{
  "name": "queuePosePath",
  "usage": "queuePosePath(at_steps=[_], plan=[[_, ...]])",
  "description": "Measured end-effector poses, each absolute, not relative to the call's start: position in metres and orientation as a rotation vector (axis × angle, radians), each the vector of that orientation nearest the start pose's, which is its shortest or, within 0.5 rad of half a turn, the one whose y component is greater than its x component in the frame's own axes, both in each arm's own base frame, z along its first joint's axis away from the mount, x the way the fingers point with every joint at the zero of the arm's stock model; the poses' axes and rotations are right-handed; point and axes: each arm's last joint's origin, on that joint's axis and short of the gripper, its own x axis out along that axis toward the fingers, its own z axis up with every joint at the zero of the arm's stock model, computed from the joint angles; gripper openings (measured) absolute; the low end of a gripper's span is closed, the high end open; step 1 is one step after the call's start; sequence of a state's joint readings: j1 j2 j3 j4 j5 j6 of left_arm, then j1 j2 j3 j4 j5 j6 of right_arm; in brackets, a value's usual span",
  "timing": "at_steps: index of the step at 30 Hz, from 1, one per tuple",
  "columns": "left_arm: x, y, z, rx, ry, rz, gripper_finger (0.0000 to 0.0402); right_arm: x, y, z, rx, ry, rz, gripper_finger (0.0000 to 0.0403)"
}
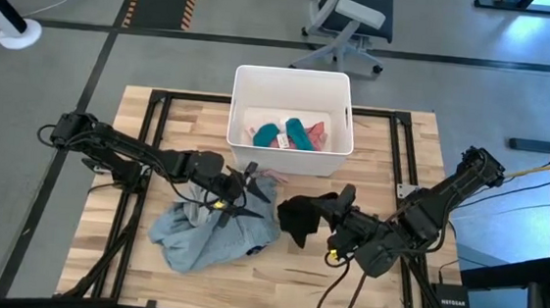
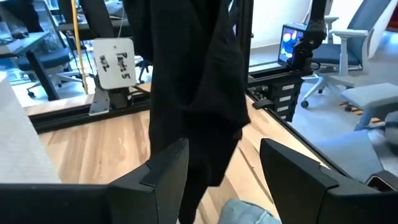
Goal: Sort clothes
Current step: Put the black shorts into the white laundry bin
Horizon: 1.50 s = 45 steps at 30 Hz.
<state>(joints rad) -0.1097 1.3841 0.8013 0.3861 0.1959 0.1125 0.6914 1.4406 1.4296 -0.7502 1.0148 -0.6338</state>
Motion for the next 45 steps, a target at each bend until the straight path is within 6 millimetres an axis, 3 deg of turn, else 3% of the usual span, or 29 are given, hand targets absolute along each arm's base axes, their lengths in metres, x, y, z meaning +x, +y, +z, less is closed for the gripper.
queuePosePath(at_steps=[12,22,30,45], plan=[[0.311,-0.04,0.257,0.073,0.099,-0.308,0.0194,0.253,0.156,0.37,-1.163,0.588,-0.165,0.0024],[0.315,-0.025,0.255,0.031,0.096,-0.197,0.0194,0.254,0.157,0.371,-1.176,0.573,-0.155,0.0024],[0.317,-0.038,0.256,0.035,0.034,-0.383,0.0194,0.256,0.154,0.371,-1.172,0.581,-0.166,0.0024],[0.318,-0.038,0.261,0.035,-0.022,-0.321,0.0194,0.256,0.154,0.371,-1.169,0.584,-0.17,0.0024]])
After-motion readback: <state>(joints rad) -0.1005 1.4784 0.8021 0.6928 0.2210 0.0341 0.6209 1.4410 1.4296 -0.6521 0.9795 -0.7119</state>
